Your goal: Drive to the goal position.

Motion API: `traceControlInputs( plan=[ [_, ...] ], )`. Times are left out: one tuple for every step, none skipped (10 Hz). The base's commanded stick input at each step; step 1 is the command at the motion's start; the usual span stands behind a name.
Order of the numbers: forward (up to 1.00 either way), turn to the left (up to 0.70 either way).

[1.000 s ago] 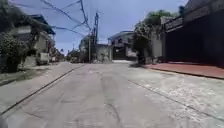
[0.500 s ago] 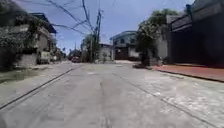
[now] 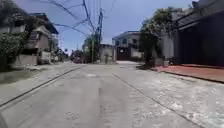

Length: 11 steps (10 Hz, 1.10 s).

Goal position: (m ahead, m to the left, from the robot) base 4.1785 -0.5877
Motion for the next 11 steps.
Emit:
traceControlInputs(
  plan=[
    [1.00,0.01],
    [1.00,0.01],
    [1.00,0.01],
    [1.00,0.01],
    [1.00,0.01],
    [1.00,0.01],
    [1.00,0.01],
    [1.00,0.01],
    [1.00,0.01],
    [1.00,0.01],
    [1.00,0.01]
  ],
)
